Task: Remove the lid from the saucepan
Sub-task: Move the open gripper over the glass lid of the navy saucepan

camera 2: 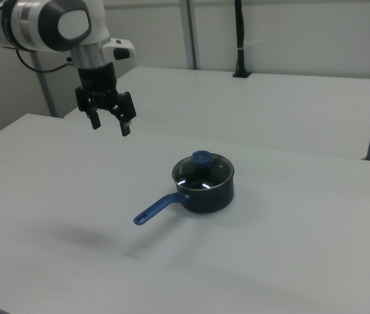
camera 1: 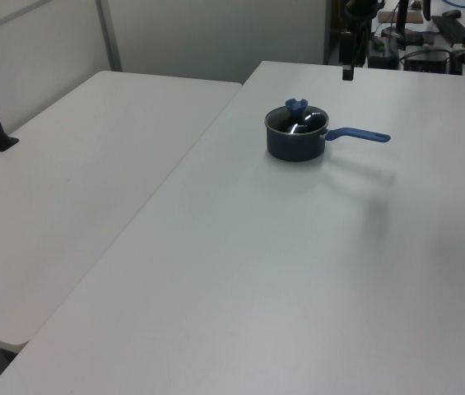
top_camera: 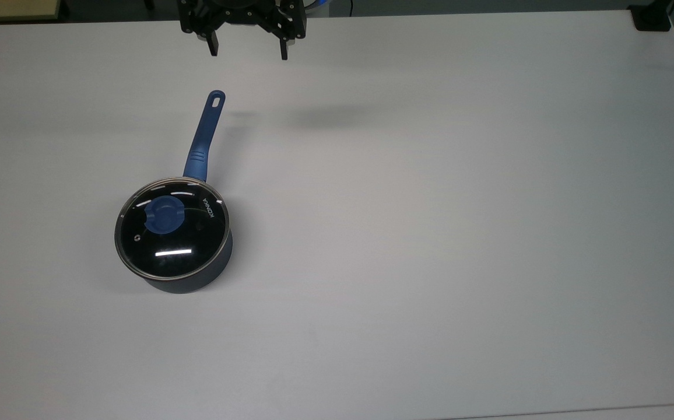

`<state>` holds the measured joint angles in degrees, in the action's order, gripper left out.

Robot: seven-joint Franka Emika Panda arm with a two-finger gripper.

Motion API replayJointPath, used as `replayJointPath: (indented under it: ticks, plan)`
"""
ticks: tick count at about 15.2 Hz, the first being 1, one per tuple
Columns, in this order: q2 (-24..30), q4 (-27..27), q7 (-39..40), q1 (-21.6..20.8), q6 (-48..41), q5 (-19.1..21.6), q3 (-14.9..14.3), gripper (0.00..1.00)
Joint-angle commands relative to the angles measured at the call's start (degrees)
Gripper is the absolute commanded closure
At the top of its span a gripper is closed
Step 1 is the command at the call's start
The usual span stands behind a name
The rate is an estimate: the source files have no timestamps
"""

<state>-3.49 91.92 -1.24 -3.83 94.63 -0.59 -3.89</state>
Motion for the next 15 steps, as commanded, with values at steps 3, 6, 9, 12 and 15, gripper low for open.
replayJointPath:
  ticks: [3, 6, 9, 12, 15]
  plan:
    - [-3.09, -3.90, 1.67, 0.66, 1.08, -3.71, -0.24, 0.00]
    - [-8.89, -8.77, 5.18, 2.07, 2.04, -3.72, -1.91, 0.00]
    - [-12.67, -9.30, 5.98, 4.00, 9.85, -3.28, -3.75, 0.00]
    - [-15.57, -9.39, 6.24, 6.45, 15.65, 0.21, -4.20, 0.00]
    - [-17.95, -9.39, 6.16, 8.04, 19.44, 1.38, -4.20, 0.00]
